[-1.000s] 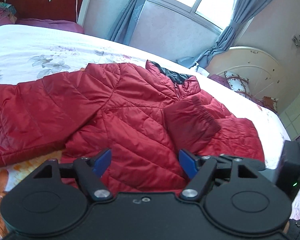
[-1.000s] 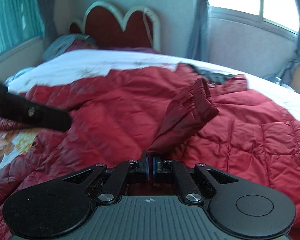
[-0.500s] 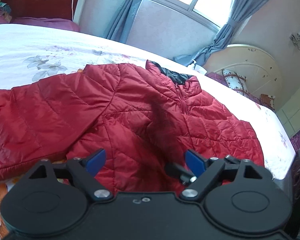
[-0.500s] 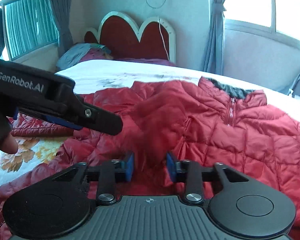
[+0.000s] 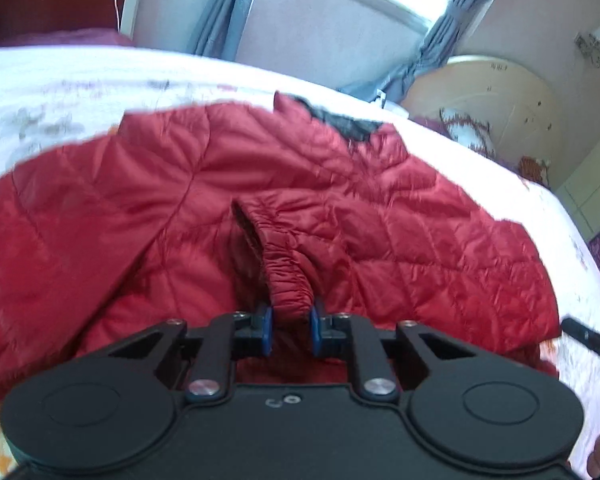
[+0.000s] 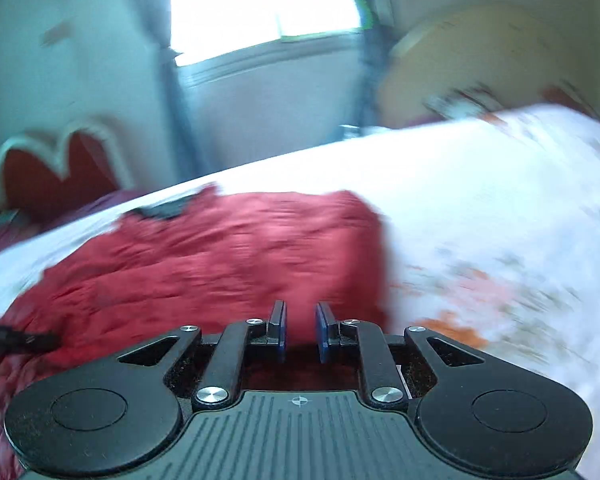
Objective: Fold large clothes
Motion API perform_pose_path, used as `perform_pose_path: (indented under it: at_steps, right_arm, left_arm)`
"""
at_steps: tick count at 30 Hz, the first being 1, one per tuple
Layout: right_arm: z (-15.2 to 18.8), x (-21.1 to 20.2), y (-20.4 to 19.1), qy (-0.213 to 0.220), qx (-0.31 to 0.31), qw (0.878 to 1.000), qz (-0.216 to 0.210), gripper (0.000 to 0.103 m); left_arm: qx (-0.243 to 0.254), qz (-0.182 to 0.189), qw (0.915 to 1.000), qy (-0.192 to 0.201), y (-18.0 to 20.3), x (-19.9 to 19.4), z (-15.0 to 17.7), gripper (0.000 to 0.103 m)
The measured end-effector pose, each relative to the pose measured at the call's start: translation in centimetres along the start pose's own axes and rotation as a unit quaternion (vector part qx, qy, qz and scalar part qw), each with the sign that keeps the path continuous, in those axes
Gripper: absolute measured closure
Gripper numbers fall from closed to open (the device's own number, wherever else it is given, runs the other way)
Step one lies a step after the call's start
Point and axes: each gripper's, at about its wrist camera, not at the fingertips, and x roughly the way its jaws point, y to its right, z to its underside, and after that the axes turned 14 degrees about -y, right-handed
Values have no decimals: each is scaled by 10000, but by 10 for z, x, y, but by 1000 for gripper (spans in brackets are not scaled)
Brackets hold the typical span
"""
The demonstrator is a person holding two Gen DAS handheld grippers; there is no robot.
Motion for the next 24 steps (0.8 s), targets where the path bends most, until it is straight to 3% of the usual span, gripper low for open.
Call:
perform_pose_path:
  at_steps: [3,5,7,13,14,15,17,20,24]
  right_arm:
    - [-3,4,22,-47,304,9995,66,86]
    - [-2,4,27,-18,352,9994,61,86]
    - [-2,8,28,-61,323,9995,38,86]
    - [-8,15,14,-54,42,10000,-15,87]
    - [-12,18,10,-52,-57,10000,-37,88]
    - [-16,23,5,-52,-194,9998,-51,96]
    - [-22,39,-3,-168,-469,9987,137,98]
    - [-22,80,6,-747,-434,9950,510,102]
    - [-24,72,10,-661,-484,9954,502,103]
  left_arm:
    - [25,35,9984,572,2,-26,-1,86]
    - [66,-238,9958,886,-3,-43,3,86]
    - [37,-478,9961,744,-12,-38,4,86]
    - [-47,-533,9979,374,-16,-20,12,86]
    - [-42,-553,9978,357,-16,-18,13,86]
    - [-55,-564,9978,343,-17,-17,14,86]
    - [-92,-581,9978,306,-20,-13,16,86]
    - [-100,-577,9980,222,-22,-2,15,86]
    - [85,-628,9976,291,-20,-4,16,77]
